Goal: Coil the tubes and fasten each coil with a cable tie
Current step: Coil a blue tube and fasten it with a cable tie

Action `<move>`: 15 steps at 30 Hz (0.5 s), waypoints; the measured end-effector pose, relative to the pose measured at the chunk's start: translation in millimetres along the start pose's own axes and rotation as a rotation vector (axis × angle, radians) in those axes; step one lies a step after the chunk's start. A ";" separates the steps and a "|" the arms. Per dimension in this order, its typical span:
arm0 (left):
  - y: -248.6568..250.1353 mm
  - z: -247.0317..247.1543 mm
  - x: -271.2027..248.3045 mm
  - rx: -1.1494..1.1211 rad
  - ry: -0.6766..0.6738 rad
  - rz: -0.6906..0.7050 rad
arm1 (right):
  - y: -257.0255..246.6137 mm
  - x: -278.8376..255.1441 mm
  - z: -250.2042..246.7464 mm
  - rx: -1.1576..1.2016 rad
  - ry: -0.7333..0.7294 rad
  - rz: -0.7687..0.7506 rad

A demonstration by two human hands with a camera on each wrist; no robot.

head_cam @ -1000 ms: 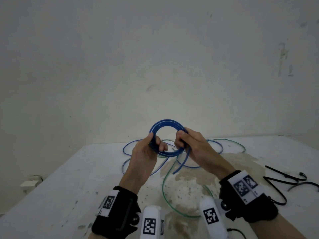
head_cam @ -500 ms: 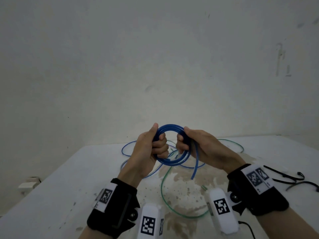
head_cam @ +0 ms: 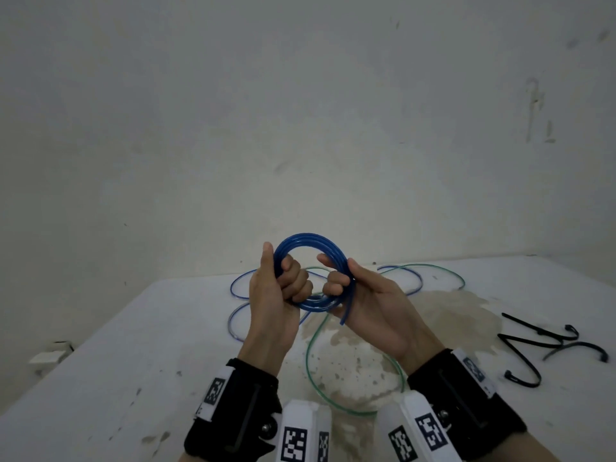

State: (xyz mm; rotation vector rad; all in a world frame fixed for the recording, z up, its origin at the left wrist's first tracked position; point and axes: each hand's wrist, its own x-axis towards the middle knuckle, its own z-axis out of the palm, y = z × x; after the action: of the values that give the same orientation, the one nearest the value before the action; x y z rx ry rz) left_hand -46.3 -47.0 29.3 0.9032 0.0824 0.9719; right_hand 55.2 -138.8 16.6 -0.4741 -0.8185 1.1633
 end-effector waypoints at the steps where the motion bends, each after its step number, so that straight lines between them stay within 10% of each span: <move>1: -1.3 -2.7 -0.3 -0.012 -0.018 -0.002 | 0.0 1.1 -1.4 0.003 0.002 -0.004; 15: 19.3 -19.3 2.5 0.265 -0.330 -0.150 | -23.3 2.8 8.2 -0.440 0.122 0.093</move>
State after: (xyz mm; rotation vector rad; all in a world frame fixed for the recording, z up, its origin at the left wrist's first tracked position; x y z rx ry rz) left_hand -66.4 -28.4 31.0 1.2729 -0.0019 0.6717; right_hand 63.6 -144.9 39.2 -0.9454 -0.9566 1.0258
